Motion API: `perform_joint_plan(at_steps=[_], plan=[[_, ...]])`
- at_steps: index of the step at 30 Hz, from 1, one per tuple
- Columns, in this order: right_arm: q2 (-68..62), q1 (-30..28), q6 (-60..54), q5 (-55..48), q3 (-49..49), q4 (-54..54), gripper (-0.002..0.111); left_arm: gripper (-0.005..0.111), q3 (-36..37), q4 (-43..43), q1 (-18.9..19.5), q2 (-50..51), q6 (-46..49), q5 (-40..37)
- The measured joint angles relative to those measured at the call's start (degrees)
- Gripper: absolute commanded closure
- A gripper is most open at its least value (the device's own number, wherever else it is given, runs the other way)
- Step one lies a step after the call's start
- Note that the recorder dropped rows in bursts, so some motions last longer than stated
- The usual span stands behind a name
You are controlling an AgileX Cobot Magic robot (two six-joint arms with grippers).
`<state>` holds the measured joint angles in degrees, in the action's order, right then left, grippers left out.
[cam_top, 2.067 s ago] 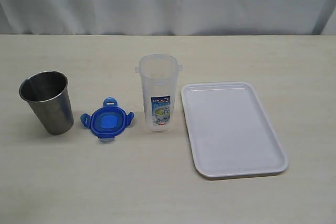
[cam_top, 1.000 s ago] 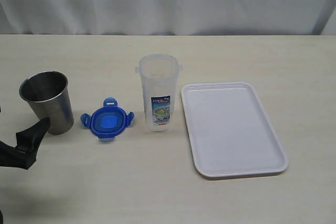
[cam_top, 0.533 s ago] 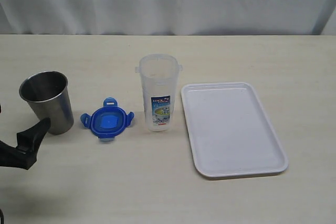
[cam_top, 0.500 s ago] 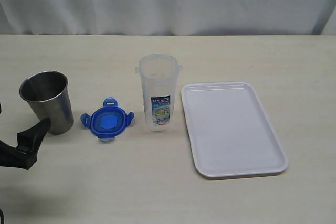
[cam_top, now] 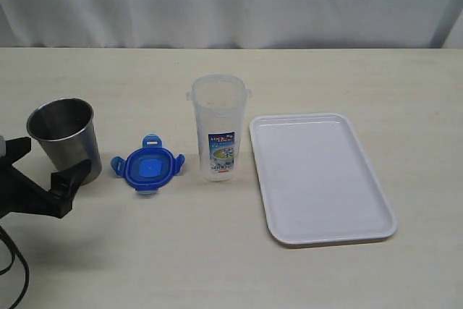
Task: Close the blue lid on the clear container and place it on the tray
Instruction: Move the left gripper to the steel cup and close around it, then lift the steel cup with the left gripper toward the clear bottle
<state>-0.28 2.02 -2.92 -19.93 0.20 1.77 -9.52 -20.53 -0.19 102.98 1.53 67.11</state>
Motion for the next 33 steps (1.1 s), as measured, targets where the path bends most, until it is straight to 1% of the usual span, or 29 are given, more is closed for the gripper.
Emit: perform_joint_plan(at_steps=[10, 13, 19, 25, 33], plan=[[0.0, 0.0, 0.0, 0.0, 0.0, 0.0, 0.104, 0.002, -5.6, 0.0, 0.0, 6.8, -0.1, 0.0], [0.0, 0.0, 0.0, 0.0, 0.0, 0.0, 0.104, 0.002, -5.9, 0.0, 0.0, 8.1, -0.1, 0.5], [0.0, 0.0, 0.0, 0.0, 0.0, 0.0, 0.104, 0.002, -7.2, 0.1, 0.0, 8.5, -0.1, 0.8], [0.0, 0.0, 0.0, 0.0, 0.0, 0.0, 0.104, 0.002, -9.2, 0.6, 0.0, 8.5, -0.1, -3.0], [0.0, 0.0, 0.0, 0.0, 0.0, 0.0, 0.104, 0.002, -9.2, 0.7, 0.0, 8.5, 0.1, -2.3]])
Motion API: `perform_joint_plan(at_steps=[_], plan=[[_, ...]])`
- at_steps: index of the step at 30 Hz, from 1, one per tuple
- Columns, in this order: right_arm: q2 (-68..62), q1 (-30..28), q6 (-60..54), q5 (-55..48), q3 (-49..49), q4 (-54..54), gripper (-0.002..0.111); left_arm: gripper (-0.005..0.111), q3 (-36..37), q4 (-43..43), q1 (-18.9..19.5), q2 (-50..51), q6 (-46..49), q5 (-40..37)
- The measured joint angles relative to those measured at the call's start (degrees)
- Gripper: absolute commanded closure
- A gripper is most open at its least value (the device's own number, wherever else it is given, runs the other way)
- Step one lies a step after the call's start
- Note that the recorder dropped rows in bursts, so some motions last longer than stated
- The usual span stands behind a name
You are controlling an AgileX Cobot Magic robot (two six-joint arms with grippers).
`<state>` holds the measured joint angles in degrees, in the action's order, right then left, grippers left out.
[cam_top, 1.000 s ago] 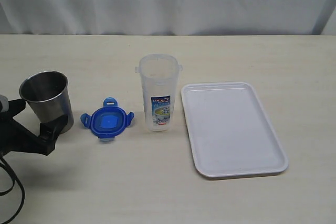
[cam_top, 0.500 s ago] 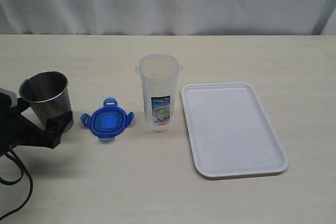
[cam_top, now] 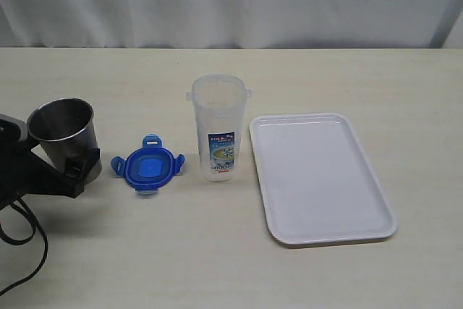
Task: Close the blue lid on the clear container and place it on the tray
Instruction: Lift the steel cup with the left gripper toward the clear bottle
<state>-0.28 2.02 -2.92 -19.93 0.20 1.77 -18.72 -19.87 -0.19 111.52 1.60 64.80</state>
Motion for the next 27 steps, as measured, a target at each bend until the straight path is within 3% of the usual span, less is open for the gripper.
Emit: perform_joint_plan(at_steps=[27], plan=[[0.0, 0.0, 0.0, 0.0, 0.0, 0.0, 0.104, 0.002, -4.7, 0.2, 0.0, 6.8, -0.1, 4.2]])
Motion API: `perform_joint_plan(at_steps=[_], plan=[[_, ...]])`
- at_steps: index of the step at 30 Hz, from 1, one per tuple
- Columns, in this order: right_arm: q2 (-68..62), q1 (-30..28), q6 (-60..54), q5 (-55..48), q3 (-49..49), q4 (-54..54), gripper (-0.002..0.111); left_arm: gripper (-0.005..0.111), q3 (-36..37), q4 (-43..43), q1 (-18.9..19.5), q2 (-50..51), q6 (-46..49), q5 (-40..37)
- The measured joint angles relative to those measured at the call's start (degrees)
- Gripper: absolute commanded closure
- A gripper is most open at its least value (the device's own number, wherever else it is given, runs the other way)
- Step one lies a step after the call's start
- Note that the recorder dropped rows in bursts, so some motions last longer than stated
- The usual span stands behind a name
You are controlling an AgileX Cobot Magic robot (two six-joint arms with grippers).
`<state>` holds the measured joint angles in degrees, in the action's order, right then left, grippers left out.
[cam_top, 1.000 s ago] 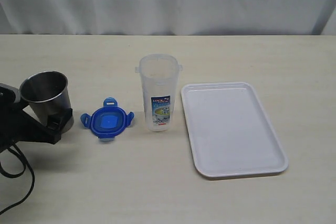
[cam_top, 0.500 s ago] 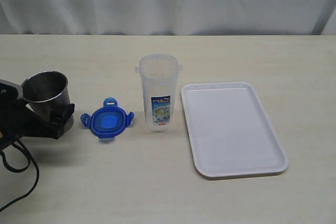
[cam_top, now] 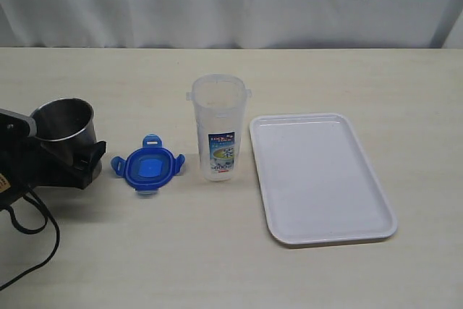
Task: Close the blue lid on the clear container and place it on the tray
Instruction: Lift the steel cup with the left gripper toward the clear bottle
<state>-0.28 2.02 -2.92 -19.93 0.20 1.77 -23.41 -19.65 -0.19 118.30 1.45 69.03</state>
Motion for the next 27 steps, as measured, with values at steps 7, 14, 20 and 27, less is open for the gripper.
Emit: perform_joint_plan(at_steps=[7, 14, 20, 27], plan=[[0.0, 0.0, 0.0, 0.0, 0.0, 0.0, 0.104, 0.002, 0.0, 0.0, 0.0, 0.0, 0.0, 0.0], [0.0, 0.0, 0.0, 0.0, 0.0, 0.0, 0.104, 0.034, 0.0, -0.8, 0.0, 0.0, -0.1, 0.0], [0.0, 0.0, 0.0, 0.0, 0.0, 0.0, 0.104, 0.059, 0.0, -1.2, -0.1, 0.0, -4.7, 0.1], [0.0, 0.0, 0.0, 0.0, 0.0, 0.0, 0.104, 0.107, 0.0, -1.2, -0.1, 0.0, -5.8, 0.2]])
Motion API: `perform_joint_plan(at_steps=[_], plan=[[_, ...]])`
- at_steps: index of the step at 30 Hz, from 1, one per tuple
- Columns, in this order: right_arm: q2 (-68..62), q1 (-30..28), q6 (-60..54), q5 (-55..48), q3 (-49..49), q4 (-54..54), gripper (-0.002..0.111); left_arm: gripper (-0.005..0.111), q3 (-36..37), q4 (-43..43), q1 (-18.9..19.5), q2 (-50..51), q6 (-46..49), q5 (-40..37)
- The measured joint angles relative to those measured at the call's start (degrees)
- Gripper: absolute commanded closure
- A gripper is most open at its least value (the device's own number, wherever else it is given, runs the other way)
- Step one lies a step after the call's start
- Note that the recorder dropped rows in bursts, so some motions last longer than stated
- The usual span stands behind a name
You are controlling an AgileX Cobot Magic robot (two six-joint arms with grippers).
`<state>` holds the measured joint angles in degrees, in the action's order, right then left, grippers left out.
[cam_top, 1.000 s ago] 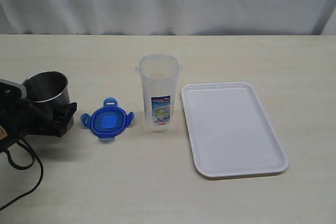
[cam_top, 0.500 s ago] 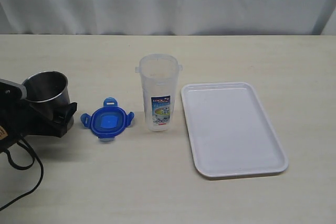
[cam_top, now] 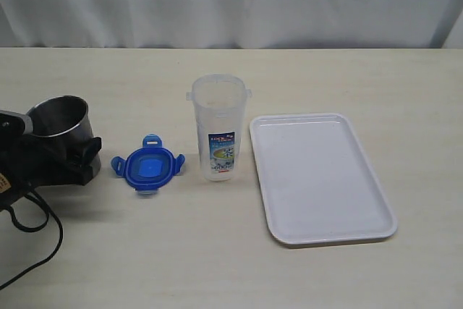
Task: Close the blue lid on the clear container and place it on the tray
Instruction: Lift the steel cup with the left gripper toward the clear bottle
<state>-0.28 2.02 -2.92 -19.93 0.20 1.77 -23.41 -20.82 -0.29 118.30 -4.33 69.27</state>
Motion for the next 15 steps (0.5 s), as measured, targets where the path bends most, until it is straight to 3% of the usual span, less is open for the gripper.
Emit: perform_joint_plan(at_steps=[15], plan=[[0.0, 0.0, 0.0, 0.0, 0.0, 0.0, 0.104, 0.107, 0.0, -1.0, 0.0, -3.0, -4.6, -3.7]])
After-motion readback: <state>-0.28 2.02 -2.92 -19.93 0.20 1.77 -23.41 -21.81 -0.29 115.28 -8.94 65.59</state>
